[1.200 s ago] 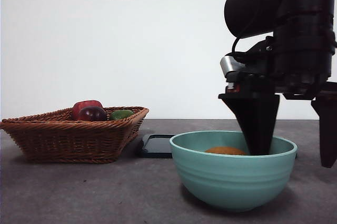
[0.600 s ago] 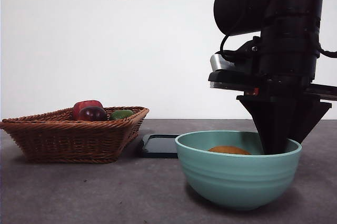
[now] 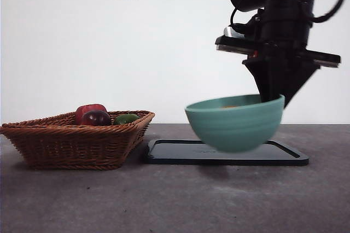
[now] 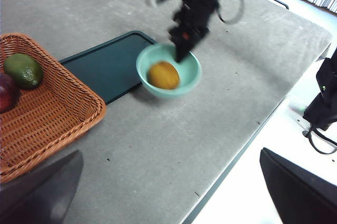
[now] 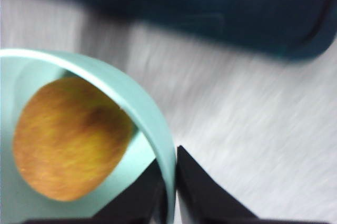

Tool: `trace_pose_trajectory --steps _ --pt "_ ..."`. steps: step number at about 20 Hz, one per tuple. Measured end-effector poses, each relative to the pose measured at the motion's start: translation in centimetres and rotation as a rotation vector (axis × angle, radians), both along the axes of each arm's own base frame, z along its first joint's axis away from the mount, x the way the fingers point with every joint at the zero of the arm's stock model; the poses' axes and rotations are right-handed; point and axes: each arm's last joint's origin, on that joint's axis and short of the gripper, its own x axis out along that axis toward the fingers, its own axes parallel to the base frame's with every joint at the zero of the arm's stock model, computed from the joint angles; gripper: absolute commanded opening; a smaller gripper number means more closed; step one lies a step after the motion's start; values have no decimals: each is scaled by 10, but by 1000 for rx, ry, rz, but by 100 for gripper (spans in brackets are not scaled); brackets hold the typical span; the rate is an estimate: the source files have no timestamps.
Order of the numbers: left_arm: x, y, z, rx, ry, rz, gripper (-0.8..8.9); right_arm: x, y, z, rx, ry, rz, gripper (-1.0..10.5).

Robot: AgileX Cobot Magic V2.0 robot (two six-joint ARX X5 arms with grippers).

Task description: Pick up the wifruite, put it on the bowl, pick up the plate, put it on desk

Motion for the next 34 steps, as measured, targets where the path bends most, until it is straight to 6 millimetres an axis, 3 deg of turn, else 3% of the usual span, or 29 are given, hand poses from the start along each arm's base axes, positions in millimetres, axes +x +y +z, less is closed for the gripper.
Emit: trace_pose_trajectory --steps 6,10,13,17,19,20,22,24,26,28,32,34 --pt "0 0 0 0 0 0 594 70 2 -2 15 -7 -13 8" --pt "0 0 0 0 0 0 594 106 5 -23 44 10 -17 8" --pt "0 0 0 0 0 -1 594 116 3 -41 60 38 -22 8" --pt "0 0 0 0 0 -1 594 116 1 -41 59 40 -9 28" --pt "0 0 0 0 0 -1 594 116 0 -41 49 38 -7 290" --pt "0 0 0 0 0 -1 594 116 0 -41 26 31 -10 367" --pt "0 0 0 0 0 -1 594 117 -4 -40 -4 18 -21 415" --pt "0 0 0 0 0 -1 594 112 -9 -15 -7 -50 -32 459" --pt "0 0 0 0 0 -1 594 95 -17 35 18 -179 -39 572" --pt "0 0 0 0 0 -1 594 72 -24 76 48 -267 -33 601" --pt "0 0 0 0 0 -1 594 0 -49 150 11 -382 -8 600" --pt "0 0 0 0 0 -1 594 -38 -59 176 0 -441 -1 600"
